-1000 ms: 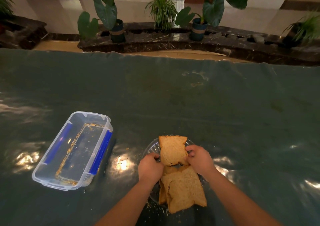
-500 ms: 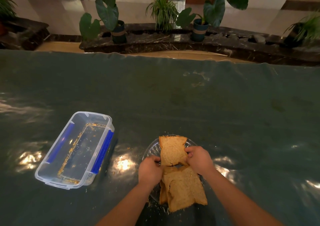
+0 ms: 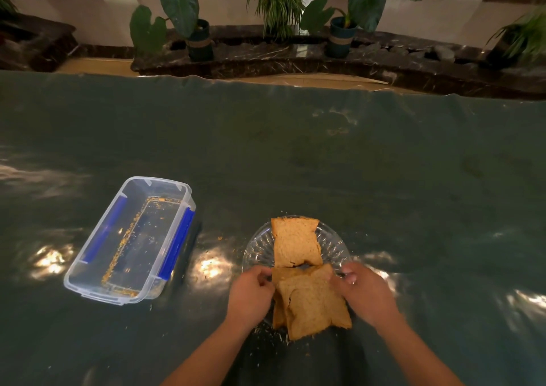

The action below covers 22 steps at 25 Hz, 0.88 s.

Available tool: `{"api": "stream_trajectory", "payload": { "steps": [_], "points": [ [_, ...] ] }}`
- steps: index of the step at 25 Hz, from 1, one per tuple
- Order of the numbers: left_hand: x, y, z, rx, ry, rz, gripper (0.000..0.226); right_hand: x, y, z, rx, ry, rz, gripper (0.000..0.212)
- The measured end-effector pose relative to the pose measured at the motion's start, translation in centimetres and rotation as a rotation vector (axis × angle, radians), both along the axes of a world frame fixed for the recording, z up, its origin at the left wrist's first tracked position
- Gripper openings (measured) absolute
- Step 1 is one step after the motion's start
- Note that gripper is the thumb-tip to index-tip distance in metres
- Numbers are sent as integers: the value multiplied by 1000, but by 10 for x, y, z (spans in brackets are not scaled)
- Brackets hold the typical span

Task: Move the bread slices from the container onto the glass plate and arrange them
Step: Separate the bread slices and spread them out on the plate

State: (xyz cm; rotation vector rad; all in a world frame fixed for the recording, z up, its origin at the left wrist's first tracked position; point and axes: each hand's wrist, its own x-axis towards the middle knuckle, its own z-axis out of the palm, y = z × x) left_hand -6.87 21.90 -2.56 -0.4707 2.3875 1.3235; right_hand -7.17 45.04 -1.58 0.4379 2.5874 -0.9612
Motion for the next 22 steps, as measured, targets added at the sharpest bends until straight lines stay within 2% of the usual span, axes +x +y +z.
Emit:
{"api": "stream_trajectory", "payload": {
  "steps": [3, 6, 9, 12, 17, 22],
  "points": [
    [4, 10, 1, -11, -3, -106, 26, 6, -7, -4, 30, -40, 28, 31],
    [4, 12, 1, 5, -16, -107, 29, 5, -11, -7, 23, -28, 58, 26],
    [4, 10, -4, 108, -71, -35, 22, 4, -13, -11, -3, -14, 16, 28],
    [6, 8, -6, 195, -41, 120, 14, 5, -15, -16, -98, 15, -98, 29],
    [8, 9, -8, 303, -131, 215, 31, 8, -15, -19, -209, -14, -217, 25],
    [6, 10, -3, 361, -71, 305, 18, 9, -13, -15, -356, -5, -293, 22]
  ]
}}
